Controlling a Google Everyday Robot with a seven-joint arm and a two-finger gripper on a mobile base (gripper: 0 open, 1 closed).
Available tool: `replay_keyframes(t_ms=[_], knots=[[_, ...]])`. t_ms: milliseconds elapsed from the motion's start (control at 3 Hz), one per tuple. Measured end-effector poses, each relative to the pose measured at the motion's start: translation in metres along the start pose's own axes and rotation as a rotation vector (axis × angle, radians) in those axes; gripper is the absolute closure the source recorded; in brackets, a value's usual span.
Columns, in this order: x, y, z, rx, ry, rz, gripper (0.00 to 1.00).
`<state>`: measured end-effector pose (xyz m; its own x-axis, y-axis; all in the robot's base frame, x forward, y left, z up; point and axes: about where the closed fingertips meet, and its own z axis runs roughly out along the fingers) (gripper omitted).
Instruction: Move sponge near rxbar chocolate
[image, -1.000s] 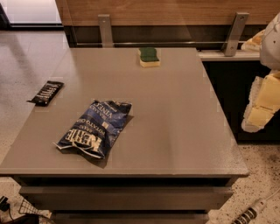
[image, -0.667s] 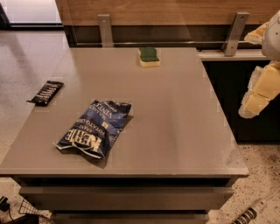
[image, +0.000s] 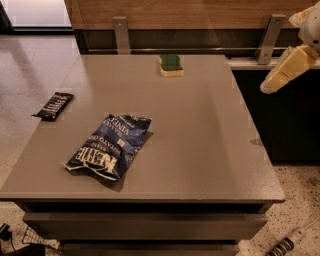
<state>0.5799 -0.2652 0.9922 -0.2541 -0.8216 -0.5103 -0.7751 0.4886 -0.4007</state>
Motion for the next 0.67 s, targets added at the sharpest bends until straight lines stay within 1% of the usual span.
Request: replay_keyframes(t_ms=[333,667], knots=[[-0.008,-0.032,0.033,0.056,-0.171,0.073,0.0],[-0.025,-0.046,0.065,0.093,-0.365,0.142,0.0]])
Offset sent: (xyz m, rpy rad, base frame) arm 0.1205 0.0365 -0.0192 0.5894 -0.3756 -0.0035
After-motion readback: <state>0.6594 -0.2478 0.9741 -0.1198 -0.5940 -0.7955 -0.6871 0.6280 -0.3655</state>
